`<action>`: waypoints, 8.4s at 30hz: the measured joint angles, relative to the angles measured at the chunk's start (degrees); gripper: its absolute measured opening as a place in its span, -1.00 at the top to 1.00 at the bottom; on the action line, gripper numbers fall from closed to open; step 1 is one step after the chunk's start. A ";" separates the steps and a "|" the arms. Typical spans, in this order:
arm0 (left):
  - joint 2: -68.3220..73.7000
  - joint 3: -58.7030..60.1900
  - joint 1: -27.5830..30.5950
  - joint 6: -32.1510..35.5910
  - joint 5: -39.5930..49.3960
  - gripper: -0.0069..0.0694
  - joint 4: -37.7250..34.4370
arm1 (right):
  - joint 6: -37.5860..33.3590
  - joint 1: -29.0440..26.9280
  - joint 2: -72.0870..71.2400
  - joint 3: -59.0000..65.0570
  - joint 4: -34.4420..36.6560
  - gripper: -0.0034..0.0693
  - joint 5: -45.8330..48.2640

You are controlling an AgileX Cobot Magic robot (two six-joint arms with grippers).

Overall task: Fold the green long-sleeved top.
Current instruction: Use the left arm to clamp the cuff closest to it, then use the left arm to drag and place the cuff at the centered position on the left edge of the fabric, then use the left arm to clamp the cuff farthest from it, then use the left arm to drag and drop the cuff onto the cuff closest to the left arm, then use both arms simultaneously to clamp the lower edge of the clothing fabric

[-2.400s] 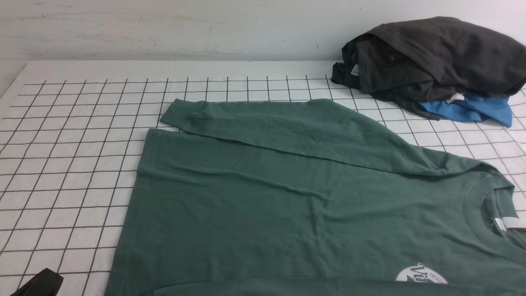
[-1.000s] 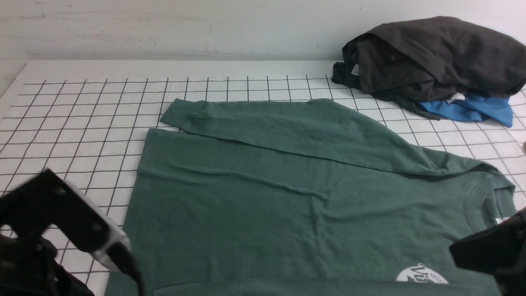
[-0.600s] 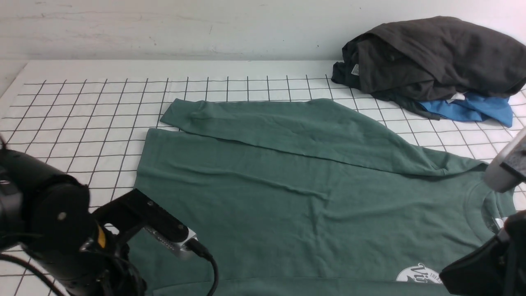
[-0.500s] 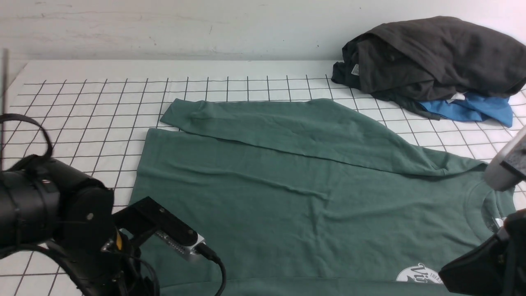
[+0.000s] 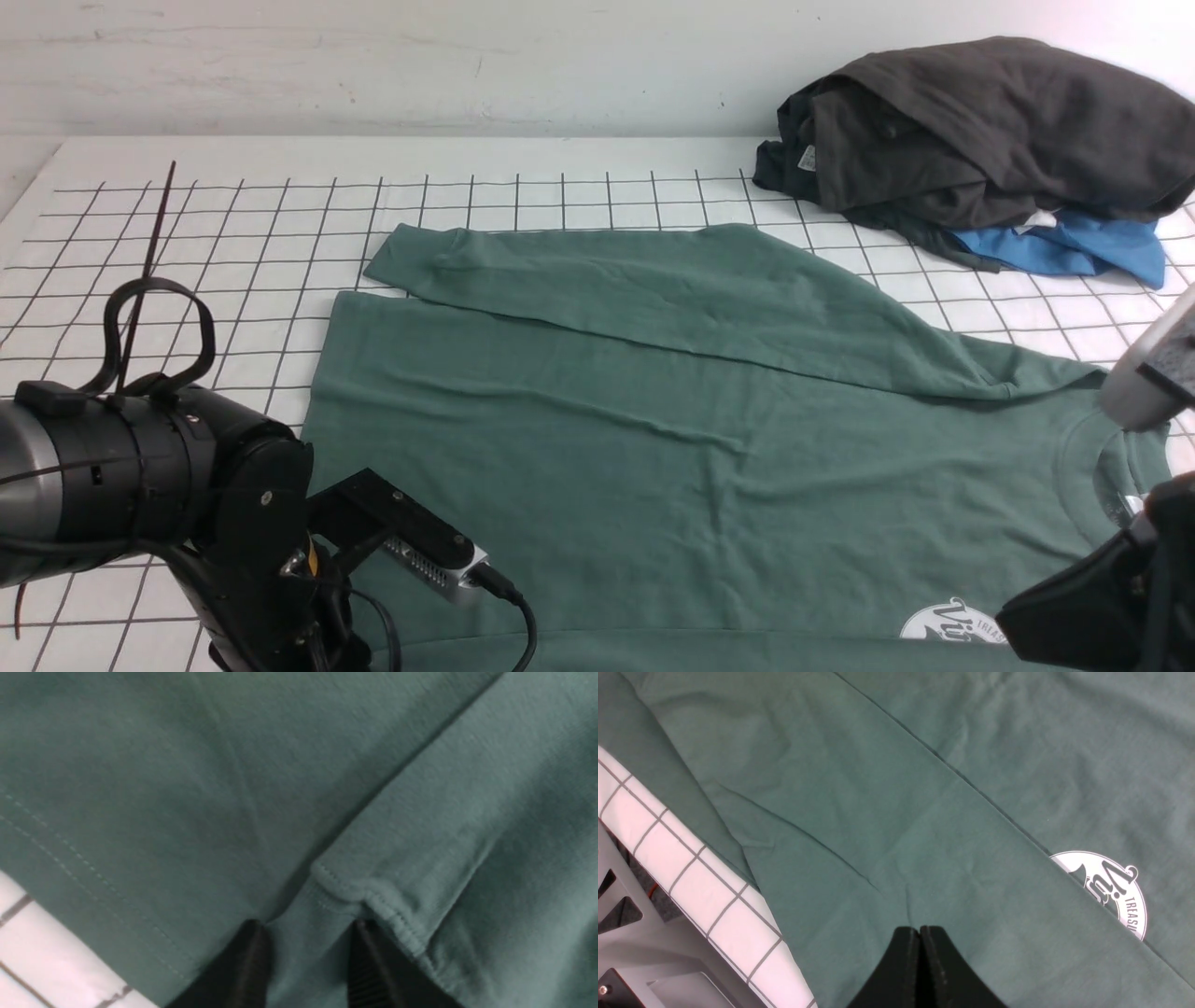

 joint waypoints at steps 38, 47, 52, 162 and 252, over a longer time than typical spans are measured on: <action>4.44 -5.56 0.18 -1.19 3.20 -0.21 1.48 | -0.27 0.00 0.00 0.00 0.00 0.95 -1.92; 4.84 -5.77 0.22 -1.19 3.17 0.11 0.42 | -0.27 0.00 0.00 1.09 0.05 0.95 -2.04; 3.97 -5.71 0.22 -1.19 2.26 0.58 -0.75 | -0.27 0.00 0.00 1.72 0.05 0.95 -2.28; 42.67 -69.28 20.25 -6.88 -5.81 -0.44 -5.51 | 13.92 0.00 26.65 -19.62 -18.11 0.95 -10.91; -9.69 0.85 -20.15 7.79 21.88 -0.29 -0.37 | 7.20 21.16 13.14 3.15 -11.40 0.38 5.18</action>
